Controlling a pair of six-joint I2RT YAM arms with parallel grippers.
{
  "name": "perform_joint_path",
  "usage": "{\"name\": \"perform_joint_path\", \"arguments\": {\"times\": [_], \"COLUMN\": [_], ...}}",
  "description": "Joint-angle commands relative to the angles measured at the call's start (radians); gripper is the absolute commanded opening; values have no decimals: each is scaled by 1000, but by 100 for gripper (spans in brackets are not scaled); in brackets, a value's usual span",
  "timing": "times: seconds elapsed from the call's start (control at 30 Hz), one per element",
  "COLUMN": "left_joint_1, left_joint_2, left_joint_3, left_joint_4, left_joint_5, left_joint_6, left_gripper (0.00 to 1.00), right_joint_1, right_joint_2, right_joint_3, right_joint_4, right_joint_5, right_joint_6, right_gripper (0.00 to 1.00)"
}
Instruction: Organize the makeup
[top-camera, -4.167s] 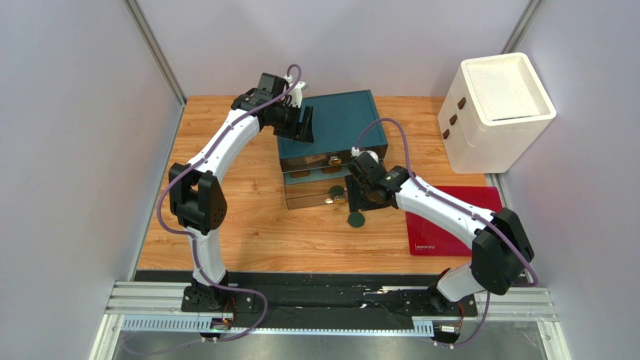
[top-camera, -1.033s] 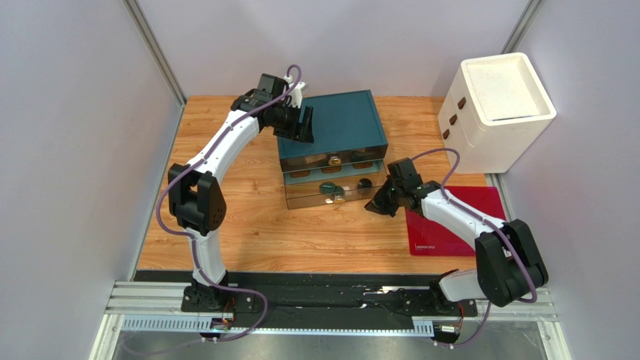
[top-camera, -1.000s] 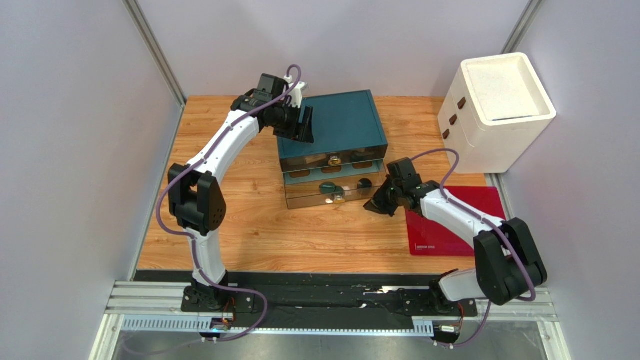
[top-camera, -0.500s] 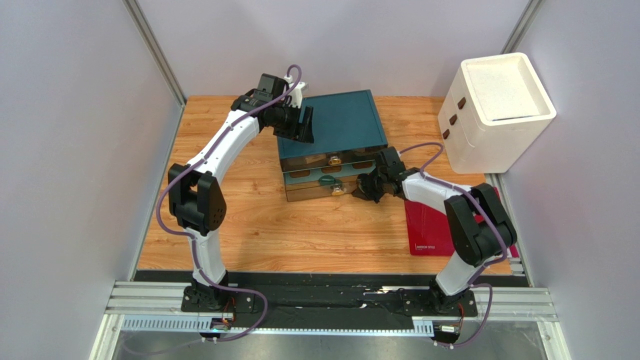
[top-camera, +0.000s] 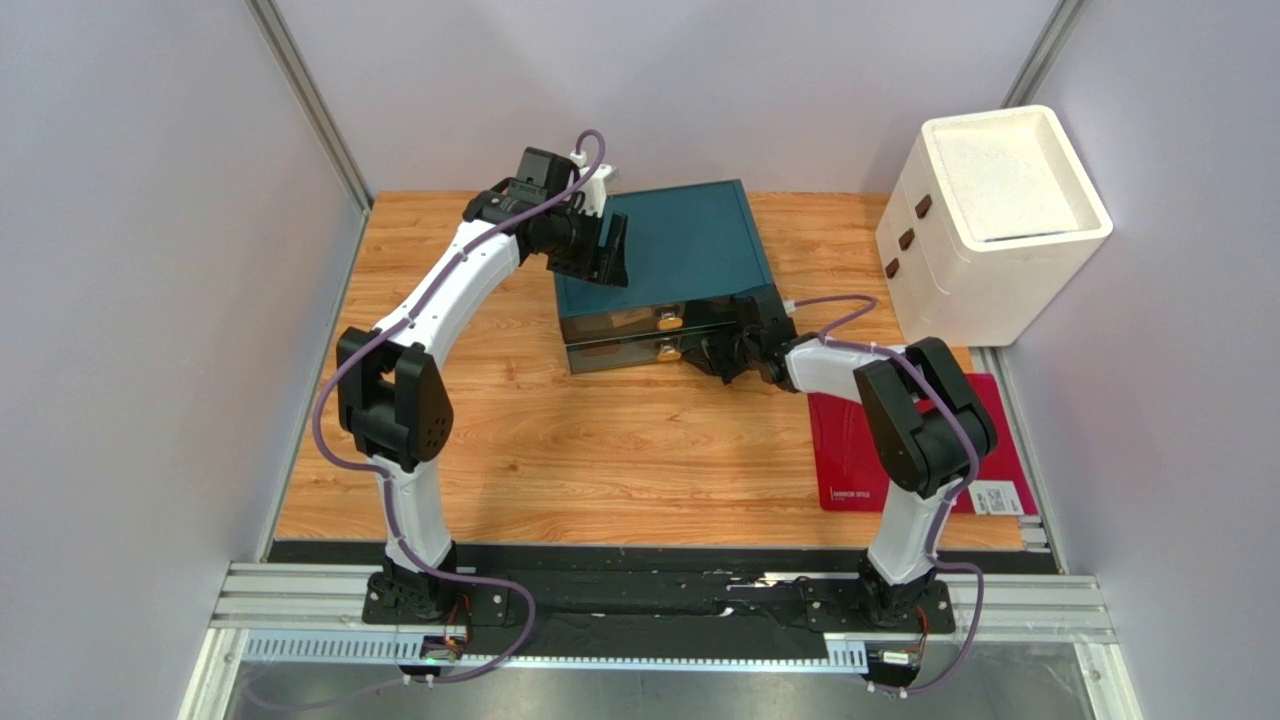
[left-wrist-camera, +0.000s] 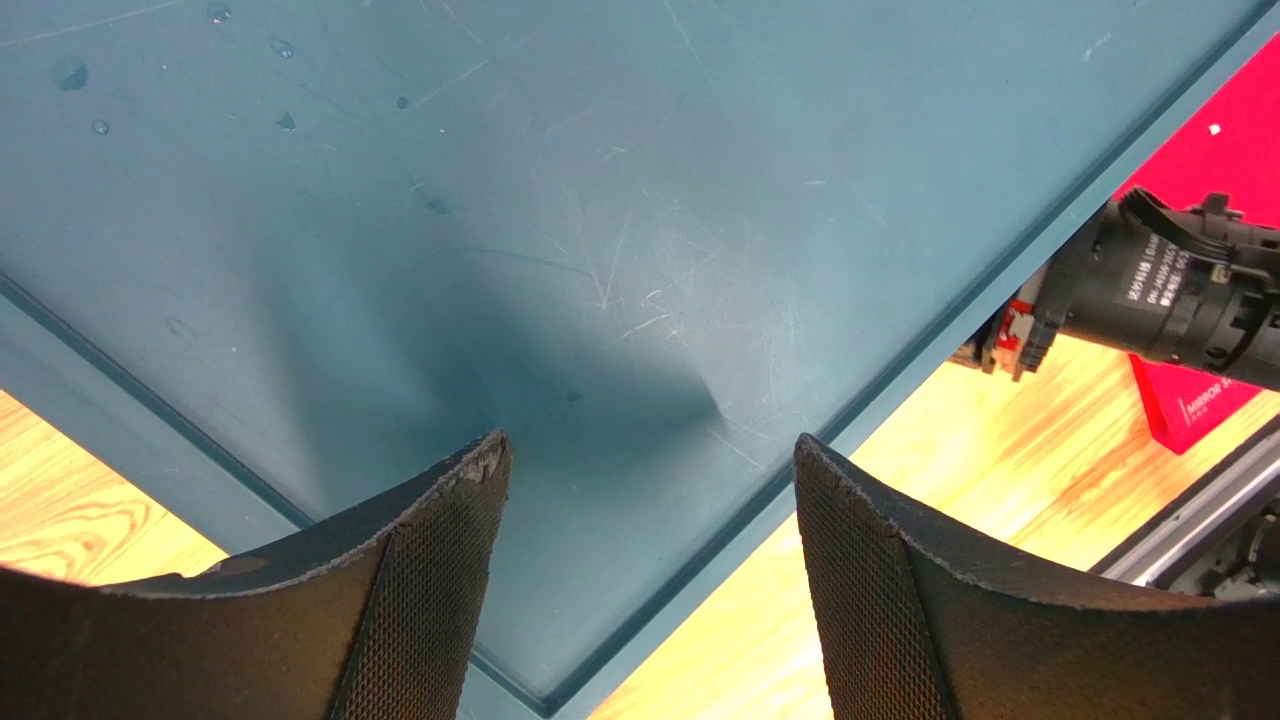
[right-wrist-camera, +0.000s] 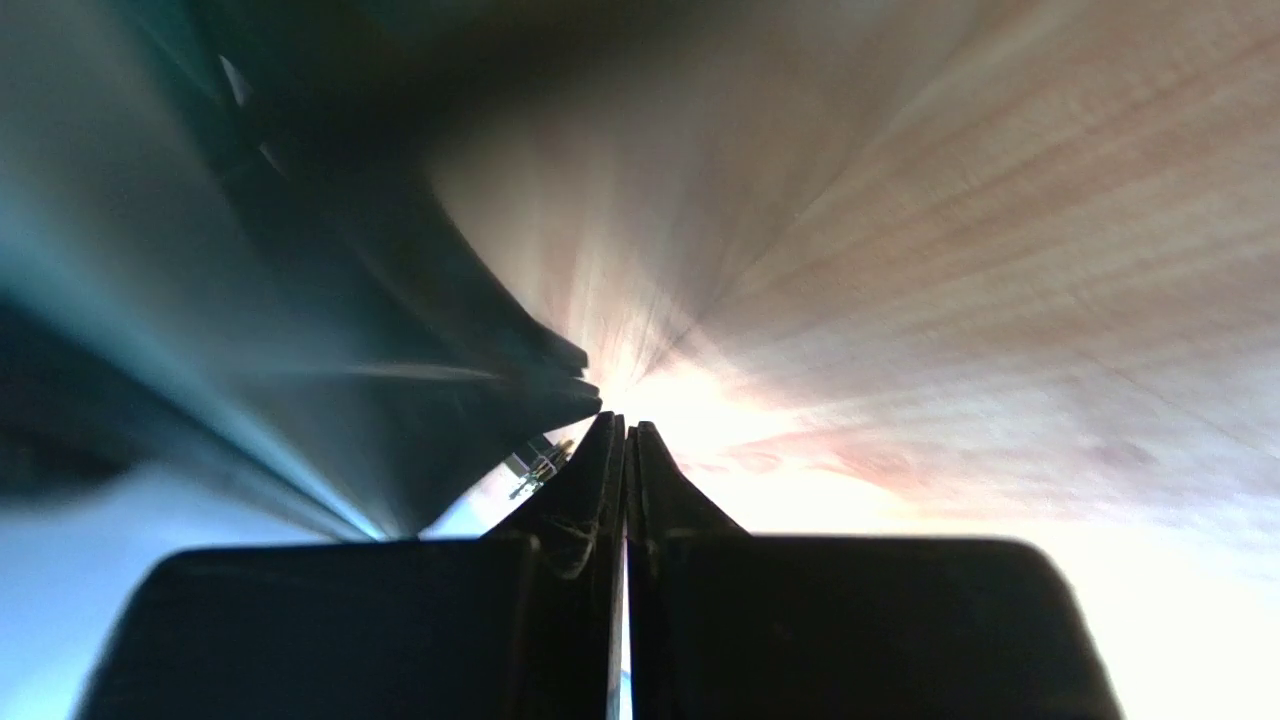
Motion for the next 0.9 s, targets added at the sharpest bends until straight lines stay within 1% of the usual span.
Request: {"name": "perform_joint_path", "arguments": {"times": [0.0, 0.07, 0.13, 0.23, 0.33, 0.37, 0.43, 0.47, 0.53, 0.57, 0.6, 0.7, 0.77, 0.87], "left_joint_1": [10, 10, 10, 10, 10, 10, 10, 10, 10, 10, 10, 10, 10, 10], "left_joint_2": [47, 46, 47, 43, 40, 40, 35, 33, 24, 23, 18, -6, -34, -111], "left_joint_3": [-35, -35, -30, -18, 17, 31, 85, 106, 168, 189, 232, 286, 274, 214], "left_joint_4": [-172, -172, -173, -178, -189, -196, -218, -223, -236, -241, -250, -269, -253, -203], "left_joint_5": [-84, -85, -85, -88, -97, -99, -103, -106, -111, -117, -120, -155, -177, -197], "left_joint_6": [26, 26, 25, 26, 23, 23, 23, 21, 23, 23, 23, 15, 6, -18], "left_gripper": [77, 77, 77, 77, 77, 77, 77, 77, 77, 77, 77, 77, 77, 78], "right_joint_1": [-8, -7, -7, -7, -5, -5, -7, -7, -7, -8, -7, -10, -11, -11], "right_joint_2": [34, 43, 44, 31, -46, -70, -120, -149, -225, -250, -299, -377, -414, -485], "right_joint_3": [-16, -28, -19, -7, -22, -28, -49, -56, -62, -65, -60, -51, -56, -60], "right_joint_4": [194, 260, 259, 215, 143, 82, 22, -55, -136, -211, -260, -449, -541, -624], "right_joint_5": [-11, -20, -35, -60, -64, -60, -43, -35, -17, 3, 18, 75, 103, 161], "right_joint_6": [135, 147, 141, 102, 50, 34, -22, -43, -93, -145, -170, -248, -277, -348], "right_gripper": [0, 0, 0, 0, 0, 0, 0, 0, 0, 0, 0, 0, 0, 0]}}
